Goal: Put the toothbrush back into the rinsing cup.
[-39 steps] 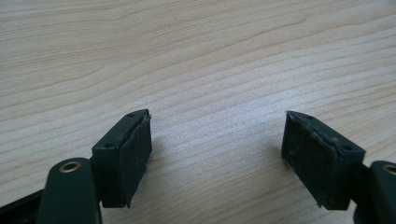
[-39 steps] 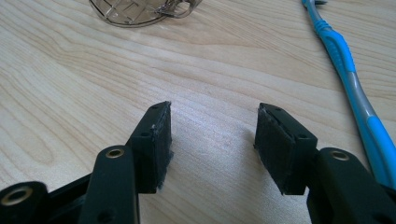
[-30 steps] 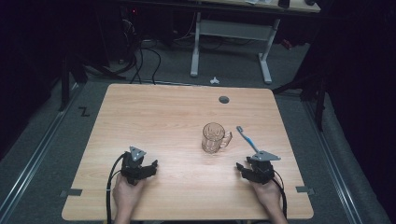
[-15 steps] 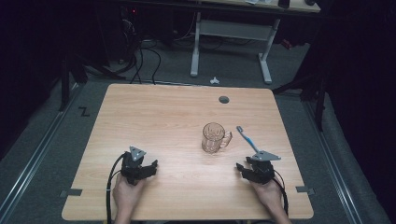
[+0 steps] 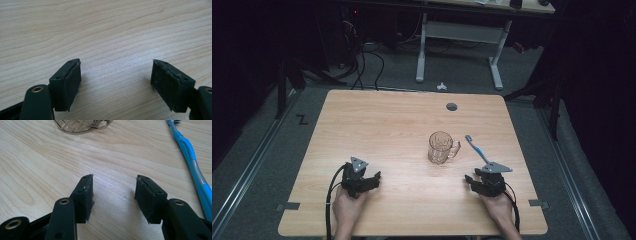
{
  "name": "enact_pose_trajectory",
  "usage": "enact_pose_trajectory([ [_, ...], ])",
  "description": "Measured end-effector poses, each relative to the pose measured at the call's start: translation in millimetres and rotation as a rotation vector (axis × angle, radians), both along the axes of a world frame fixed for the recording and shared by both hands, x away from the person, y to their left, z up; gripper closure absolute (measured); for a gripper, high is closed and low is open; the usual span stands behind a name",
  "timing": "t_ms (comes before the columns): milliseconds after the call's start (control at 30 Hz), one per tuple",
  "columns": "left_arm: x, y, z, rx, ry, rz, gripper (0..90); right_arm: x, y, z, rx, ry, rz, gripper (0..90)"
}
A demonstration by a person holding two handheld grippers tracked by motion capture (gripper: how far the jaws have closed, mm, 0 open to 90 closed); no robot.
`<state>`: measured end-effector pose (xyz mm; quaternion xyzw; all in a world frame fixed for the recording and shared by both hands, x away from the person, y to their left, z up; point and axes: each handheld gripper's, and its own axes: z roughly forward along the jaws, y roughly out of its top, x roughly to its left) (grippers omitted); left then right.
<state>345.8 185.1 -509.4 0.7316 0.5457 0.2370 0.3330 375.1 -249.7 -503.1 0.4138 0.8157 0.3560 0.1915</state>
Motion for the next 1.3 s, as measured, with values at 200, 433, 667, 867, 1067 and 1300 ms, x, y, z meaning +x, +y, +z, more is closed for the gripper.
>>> enact_pose_trajectory([
  [200, 0.1, -0.1, 0.0, -0.001, -0.001, 0.000, 24.9, 0.9, -2.4, 0.7, 0.039, 0.021, -0.032, 53.4],
  [433, 0.4, 0.2, 0.1, 0.000, 0.000, 0.001, 25.1, -1.5, -4.7, 5.5, 0.045, -0.001, -0.029, 55.9],
  [667, 0.5, 0.1, 0.1, 0.001, 0.000, 0.001, 25.1, -4.4, -8.0, 7.9, 0.039, -0.017, -0.033, 58.2],
  [867, 0.5, 0.1, 0.1, 0.001, 0.000, 0.001, 25.1, -5.6, -11.4, 10.2, 0.044, -0.026, -0.030, 58.9],
  [1067, 0.5, 0.2, 0.1, 0.001, 0.000, 0.001, 25.1, -6.4, -15.7, 10.8, 0.053, -0.025, -0.029, 58.9],
  [1300, 0.5, 0.1, 0.1, 0.001, 0.000, 0.001, 25.1, -8.7, -23.2, 13.6, 0.058, -0.032, -0.044, 58.7],
])
